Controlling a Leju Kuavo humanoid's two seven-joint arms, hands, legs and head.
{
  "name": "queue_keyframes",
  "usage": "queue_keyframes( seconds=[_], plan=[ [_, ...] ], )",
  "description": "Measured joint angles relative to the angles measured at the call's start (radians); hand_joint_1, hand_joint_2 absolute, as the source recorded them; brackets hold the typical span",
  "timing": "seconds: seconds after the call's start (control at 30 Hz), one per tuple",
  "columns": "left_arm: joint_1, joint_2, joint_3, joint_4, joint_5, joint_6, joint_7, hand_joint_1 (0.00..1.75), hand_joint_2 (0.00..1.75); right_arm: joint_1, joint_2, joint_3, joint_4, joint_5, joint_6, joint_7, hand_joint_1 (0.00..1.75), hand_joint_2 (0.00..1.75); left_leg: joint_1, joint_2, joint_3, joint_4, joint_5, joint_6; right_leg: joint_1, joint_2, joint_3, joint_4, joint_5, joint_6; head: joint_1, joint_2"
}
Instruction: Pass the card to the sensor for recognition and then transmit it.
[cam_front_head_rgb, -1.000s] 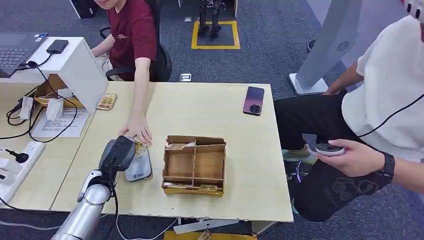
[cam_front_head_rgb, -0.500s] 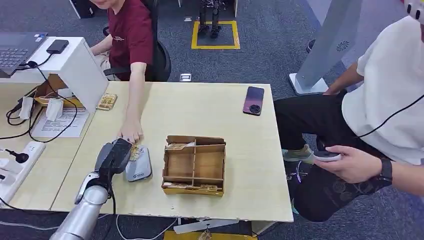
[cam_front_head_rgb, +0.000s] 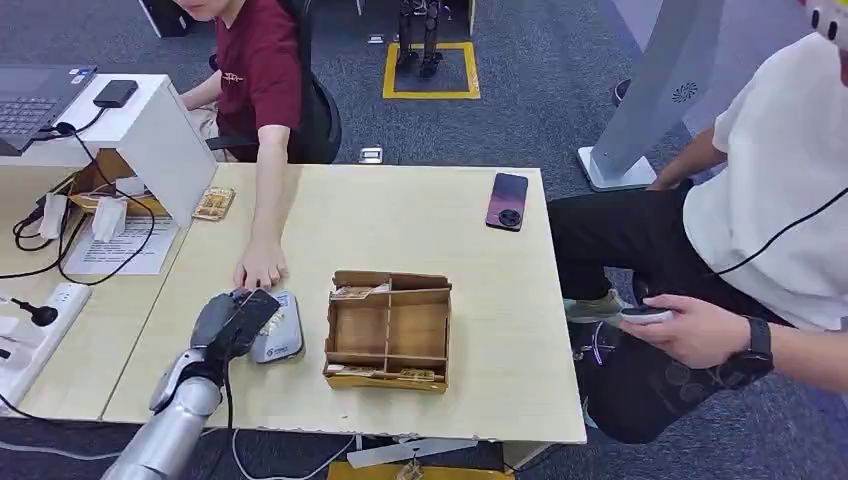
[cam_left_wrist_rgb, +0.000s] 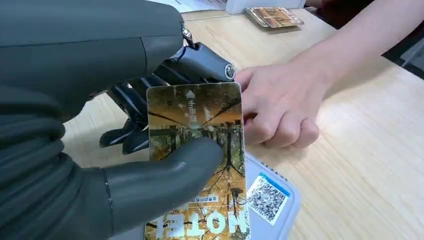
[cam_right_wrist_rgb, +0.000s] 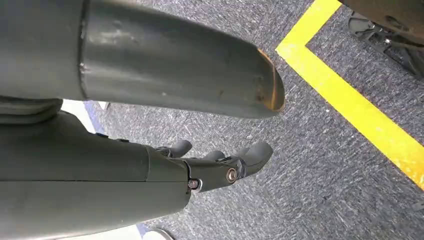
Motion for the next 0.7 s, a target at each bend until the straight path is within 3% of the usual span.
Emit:
queue_keyframes(
  seconds=[0.47,0.53,0.6,0.63,0.7],
  plan=[
    [-0.006,-0.012,0.000,0.036,-0.038,0.016,-0.010,1.75,1.75,0.000,0.000,0.000,0.000,0.006,0.006,-0.003,0.00,0.00,0.000,0.000,0.002,0.000,0.000,0.000,0.000,0.000,0.002,0.000,0.000,0.000,0.000,0.000],
    [-0.005,-0.027,0.021,0.034,0.106,-0.035,-0.127,1.75,1.75,0.000,0.000,0.000,0.000,0.009,0.001,-0.001,0.00,0.00,0.000,0.000,0.002,0.000,0.001,0.000,0.000,0.000,0.002,0.000,0.000,0.000,0.000,0.000],
    [0.003,-0.049,0.065,-0.002,0.333,-0.078,-0.205,1.75,1.75,0.000,0.000,0.000,0.000,0.013,-0.002,0.001,0.00,0.00,0.000,0.000,0.001,0.000,0.001,0.000,0.000,-0.001,0.001,0.000,0.000,0.000,0.000,0.000],
    [0.002,-0.061,0.080,-0.028,0.415,-0.088,-0.210,1.75,1.75,0.000,0.000,0.000,0.000,0.016,-0.002,0.001,0.00,0.00,0.000,-0.001,0.001,0.000,0.001,0.000,0.000,-0.001,0.002,0.000,0.000,0.000,0.000,0.000],
    [0.000,-0.069,0.095,-0.068,0.467,-0.095,-0.203,1.75,1.75,-0.001,0.000,0.000,0.000,0.019,-0.003,0.001,0.00,0.00,0.000,0.000,0.001,0.000,0.001,0.000,0.000,0.000,0.002,0.000,0.001,0.000,0.000,0.000]
  ],
)
